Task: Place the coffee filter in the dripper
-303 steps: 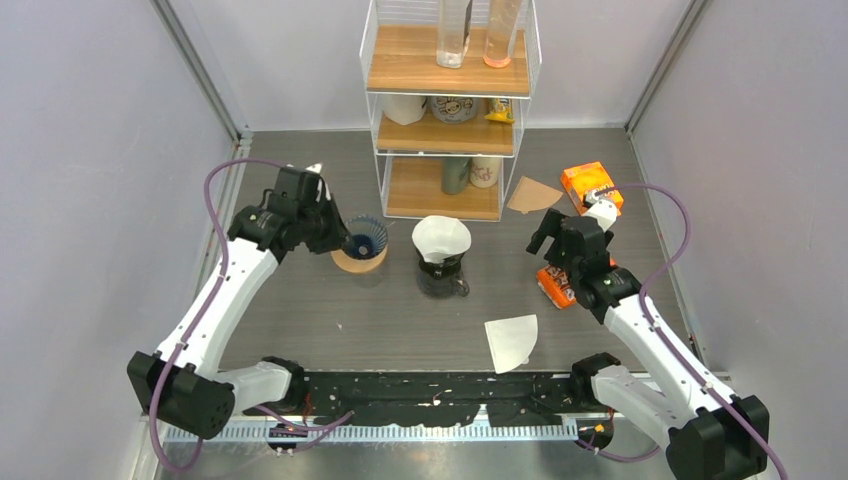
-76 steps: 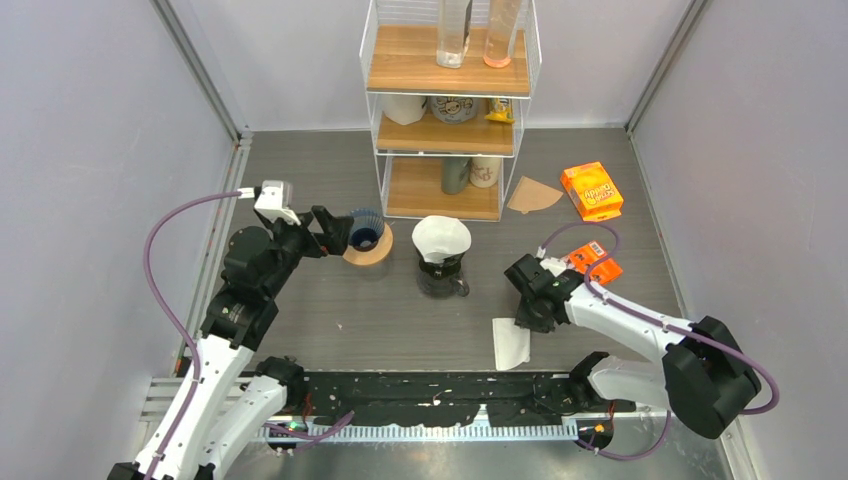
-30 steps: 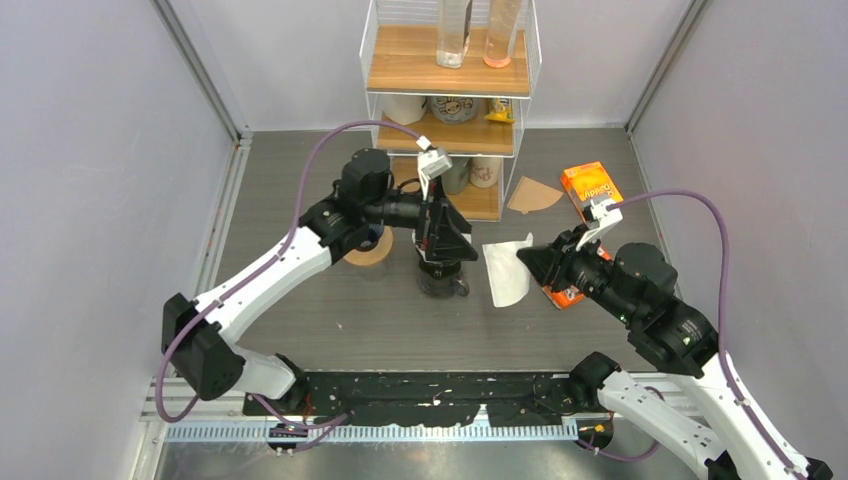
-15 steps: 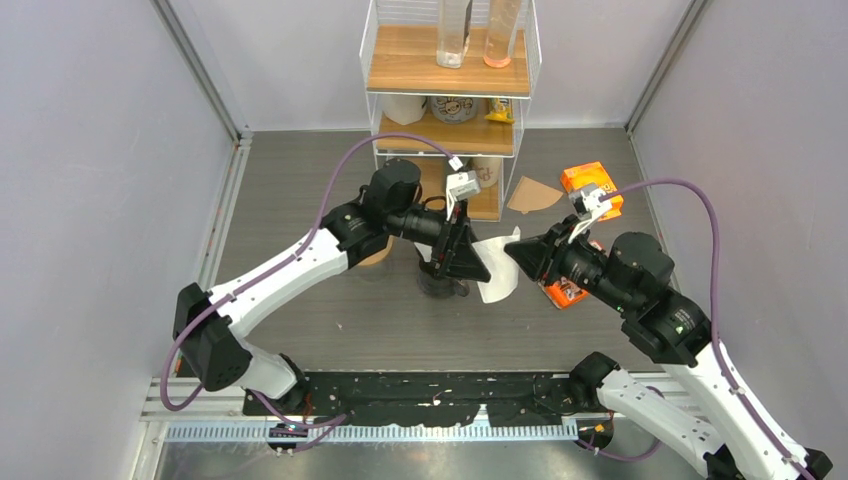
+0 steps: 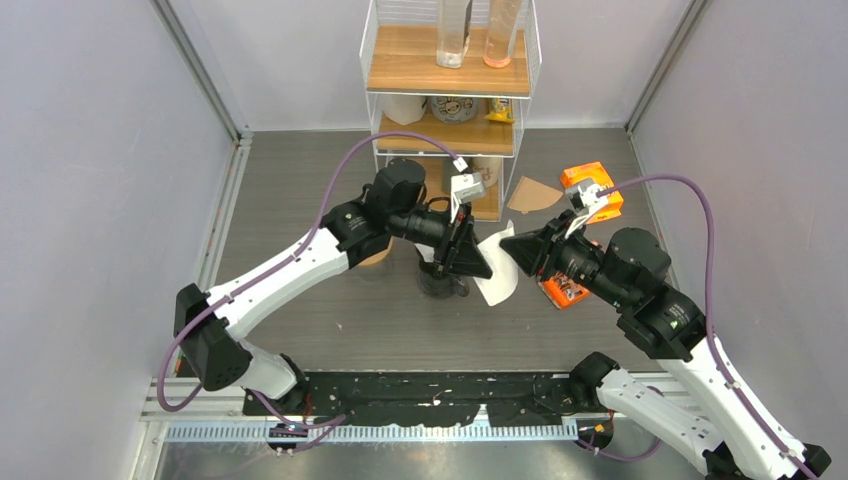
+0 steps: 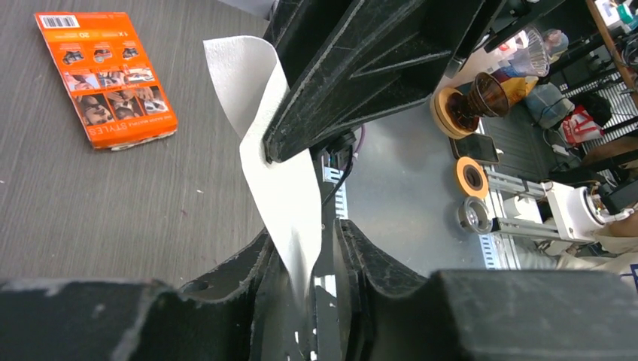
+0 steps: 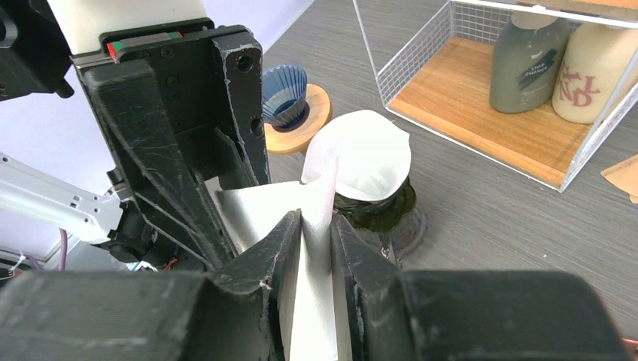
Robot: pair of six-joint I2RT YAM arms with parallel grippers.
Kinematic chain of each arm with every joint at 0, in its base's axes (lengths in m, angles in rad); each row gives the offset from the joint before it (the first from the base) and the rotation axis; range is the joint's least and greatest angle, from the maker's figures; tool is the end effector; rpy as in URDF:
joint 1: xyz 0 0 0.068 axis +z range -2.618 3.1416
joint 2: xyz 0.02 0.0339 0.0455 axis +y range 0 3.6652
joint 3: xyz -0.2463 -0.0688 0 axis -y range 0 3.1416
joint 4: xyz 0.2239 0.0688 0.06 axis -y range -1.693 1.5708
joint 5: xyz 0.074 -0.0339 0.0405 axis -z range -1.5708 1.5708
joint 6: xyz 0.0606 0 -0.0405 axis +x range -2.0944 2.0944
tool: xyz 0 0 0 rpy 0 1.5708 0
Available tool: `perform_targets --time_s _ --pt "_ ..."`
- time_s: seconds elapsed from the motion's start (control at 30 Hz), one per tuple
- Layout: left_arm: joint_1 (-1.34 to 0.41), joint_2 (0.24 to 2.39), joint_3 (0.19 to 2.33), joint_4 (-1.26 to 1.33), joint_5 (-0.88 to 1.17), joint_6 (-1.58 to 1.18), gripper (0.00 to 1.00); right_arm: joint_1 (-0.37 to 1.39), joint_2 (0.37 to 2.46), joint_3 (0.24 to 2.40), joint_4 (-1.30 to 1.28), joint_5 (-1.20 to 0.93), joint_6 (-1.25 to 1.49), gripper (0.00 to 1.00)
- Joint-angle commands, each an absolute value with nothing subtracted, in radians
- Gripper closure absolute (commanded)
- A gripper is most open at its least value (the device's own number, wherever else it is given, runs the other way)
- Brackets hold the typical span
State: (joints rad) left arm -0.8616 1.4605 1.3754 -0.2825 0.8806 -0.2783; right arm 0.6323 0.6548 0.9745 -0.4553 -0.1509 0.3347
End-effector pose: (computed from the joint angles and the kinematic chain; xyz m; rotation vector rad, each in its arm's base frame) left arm 0.1769 -0.2779 0.3586 1.2183 1.7638 -1.5646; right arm 0.1164 0.0966 0.3727 -0.3790 1.7381 0.8391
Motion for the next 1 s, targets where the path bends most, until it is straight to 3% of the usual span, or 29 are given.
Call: perform_targets --time_s 0.0,0.2,0.27,0.37,0.5,0.77,0.97 --pt "-0.870 1.466 1.429 -0.294 0.858 -0.270 0.70 0.637 0.656 0.989 -0.384 -0.176 0.324 0.73" --pt "-0.870 1.471 1.444 -0.305 0.835 -0.272 0.98 0.637 0.649 0.978 -0.385 -0.164 0.319 0.69" --pt "-0.871 1.468 1.441 -0.315 0.818 -0.249 1.00 0.637 0.639 0.974 -0.390 -0.130 0.317 0.56" --pt "-0.870 1.455 1.432 -0.343 0.755 -0.196 1.00 0.637 0.610 0.958 -0.389 -0.082 0.318 0.21" --pt "-0.868 1.422 1.421 -0.400 0.682 -0.131 1.00 0.637 0.568 0.916 -0.392 0.080 0.332 0.01" --pt "-0.846 1.306 1.314 -0.371 0.559 -0.071 1.00 0.637 0.539 0.841 -0.470 0.254 0.335 0.05" --pt "-0.823 1.228 1.265 -0.370 0.501 0.025 1.00 0.635 0.527 0.775 -0.460 0.259 0.344 0.05"
